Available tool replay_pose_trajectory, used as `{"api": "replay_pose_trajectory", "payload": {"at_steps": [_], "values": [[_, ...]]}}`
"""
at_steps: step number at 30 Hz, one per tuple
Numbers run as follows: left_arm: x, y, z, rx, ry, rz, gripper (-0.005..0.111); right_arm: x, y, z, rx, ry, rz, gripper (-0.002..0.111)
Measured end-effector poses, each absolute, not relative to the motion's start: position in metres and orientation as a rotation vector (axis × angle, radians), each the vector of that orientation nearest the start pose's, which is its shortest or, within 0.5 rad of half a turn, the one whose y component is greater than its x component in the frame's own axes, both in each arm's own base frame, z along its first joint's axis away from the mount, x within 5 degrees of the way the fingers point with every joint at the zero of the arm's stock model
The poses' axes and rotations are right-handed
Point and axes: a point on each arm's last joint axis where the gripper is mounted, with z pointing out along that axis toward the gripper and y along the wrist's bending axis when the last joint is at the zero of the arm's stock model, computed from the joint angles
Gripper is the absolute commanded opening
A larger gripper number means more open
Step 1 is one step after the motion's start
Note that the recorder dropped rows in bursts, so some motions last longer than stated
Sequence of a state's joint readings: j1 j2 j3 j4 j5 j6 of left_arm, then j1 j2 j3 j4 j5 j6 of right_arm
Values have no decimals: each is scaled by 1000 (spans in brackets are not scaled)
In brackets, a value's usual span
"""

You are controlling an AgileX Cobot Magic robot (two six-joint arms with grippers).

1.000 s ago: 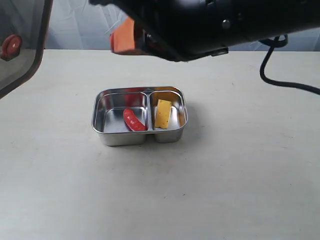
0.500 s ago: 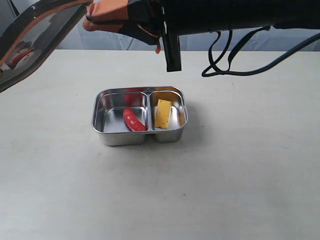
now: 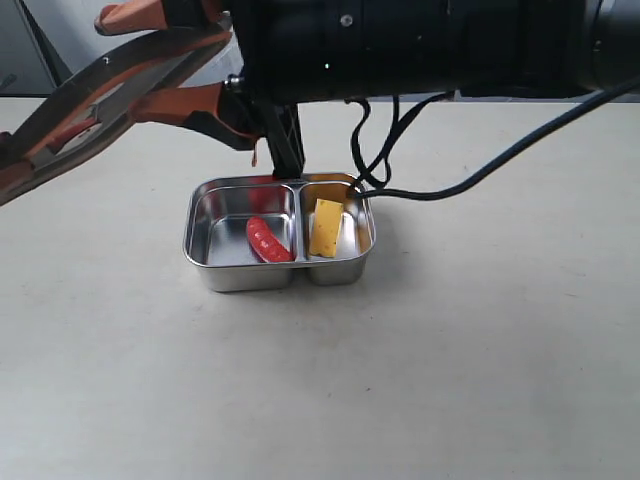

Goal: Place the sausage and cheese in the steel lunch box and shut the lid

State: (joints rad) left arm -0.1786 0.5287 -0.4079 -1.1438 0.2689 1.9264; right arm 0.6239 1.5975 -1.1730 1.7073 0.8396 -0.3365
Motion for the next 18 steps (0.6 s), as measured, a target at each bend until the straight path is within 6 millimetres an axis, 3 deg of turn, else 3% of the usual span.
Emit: {"api": "replay_pose_trajectory", "payload": {"at_steps": [3, 5, 10, 18], "values": [[108, -43, 299, 973, 1425, 235, 0, 247, 264, 329, 127, 2307, 2055, 51], [108, -44, 299, 979, 1424, 230, 0, 247, 265, 327, 123, 2315, 2067, 43], [107, -44, 298, 1006, 1416, 244, 0, 246, 266, 324, 50, 2356, 2032, 0], [106, -47, 293, 1069, 1408, 235, 2, 245, 265, 325, -172, 2425, 1838, -1]]}}
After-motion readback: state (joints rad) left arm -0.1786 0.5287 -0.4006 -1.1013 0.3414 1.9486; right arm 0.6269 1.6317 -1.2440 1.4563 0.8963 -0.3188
